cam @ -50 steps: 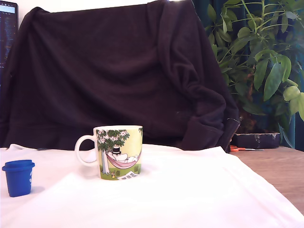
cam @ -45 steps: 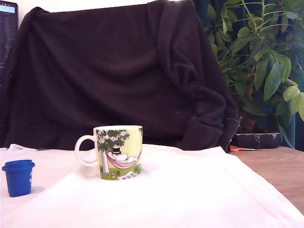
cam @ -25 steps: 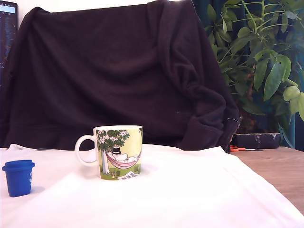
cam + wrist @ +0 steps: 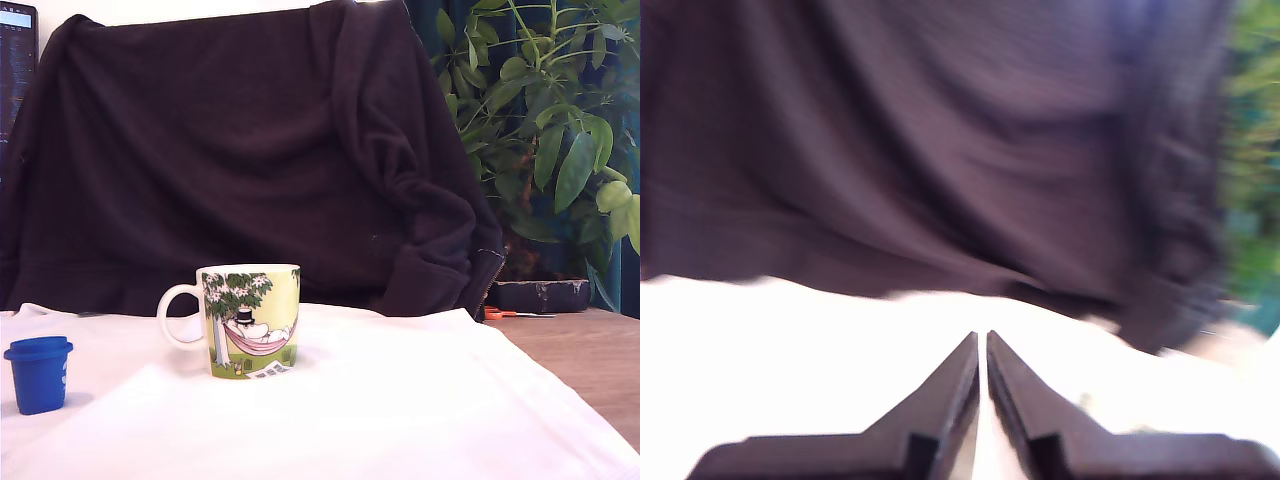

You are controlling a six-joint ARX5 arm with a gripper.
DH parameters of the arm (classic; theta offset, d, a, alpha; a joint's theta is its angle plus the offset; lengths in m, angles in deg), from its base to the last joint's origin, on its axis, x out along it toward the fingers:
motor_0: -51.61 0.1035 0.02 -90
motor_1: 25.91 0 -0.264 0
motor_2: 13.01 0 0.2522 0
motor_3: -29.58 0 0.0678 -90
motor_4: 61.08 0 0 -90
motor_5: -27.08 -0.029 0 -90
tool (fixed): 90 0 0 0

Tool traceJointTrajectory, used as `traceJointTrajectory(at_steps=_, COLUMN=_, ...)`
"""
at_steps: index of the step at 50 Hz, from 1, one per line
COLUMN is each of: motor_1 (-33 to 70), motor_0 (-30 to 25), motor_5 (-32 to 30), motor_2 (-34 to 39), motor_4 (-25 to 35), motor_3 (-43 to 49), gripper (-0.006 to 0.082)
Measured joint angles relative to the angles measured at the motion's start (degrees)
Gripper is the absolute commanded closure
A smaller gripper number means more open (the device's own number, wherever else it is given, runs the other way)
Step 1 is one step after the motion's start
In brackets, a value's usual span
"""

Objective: Pick the blue coffee capsule and place it inside the green coffee cup

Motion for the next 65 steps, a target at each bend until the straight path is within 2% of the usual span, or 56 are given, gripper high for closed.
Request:
traceJointTrajectory(at_steps=3, motor_1=2.5, motor_0=0.0, motor_5=-2.0, motor_2=-3.9, motor_4=0.4, motor_3=4.5, gripper=0.0768)
traceJointTrajectory(at_steps=6, motor_1=5.3, motor_0=-0.1, motor_5=-4.1, motor_2=-7.3, motor_4=0.6, motor_3=9.0, gripper=0.0688)
traceJointTrajectory(at_steps=9, motor_1=8.4, motor_0=-0.2, motor_5=-6.5, motor_2=-10.1, motor_4=0.9, motor_3=13.1, gripper=0.051)
traceJointTrajectory(at_steps=13, motor_1=12.6, motor_0=-0.3, motor_5=-10.9, motor_2=-12.5, motor_4=2.5, motor_3=15.9, gripper=0.0224)
traceJointTrajectory(at_steps=16, motor_1=15.4, motor_0=-0.7, motor_5=-12.2, motor_2=-13.7, motor_4=3.6, motor_3=16.8, gripper=0.012)
traceJointTrajectory(at_steps=28, motor_1=27.3, motor_0=-3.0, motor_5=-17.7, motor_2=-18.1, motor_4=3.1, motor_3=17.4, gripper=0.0115)
traceJointTrajectory(at_steps=42, motor_1=44.9, motor_0=-9.6, motor_5=-18.5, motor_2=-18.9, motor_4=-6.3, motor_3=18.1, gripper=0.0115)
traceJointTrajectory(at_steps=47, motor_1=50.5, motor_0=-13.4, motor_5=-18.6, motor_2=-20.8, motor_4=-8.9, motor_3=16.2, gripper=0.0115)
traceJointTrajectory(at_steps=51, motor_1=52.5, motor_0=-15.4, motor_5=-18.8, motor_2=-21.6, motor_4=-11.5, motor_3=15.3, gripper=0.0115)
traceJointTrajectory(at_steps=65, motor_1=63.3, motor_0=-18.4, motor_5=-18.8, motor_2=-22.3, motor_4=-13.4, motor_3=11.5, gripper=0.0115)
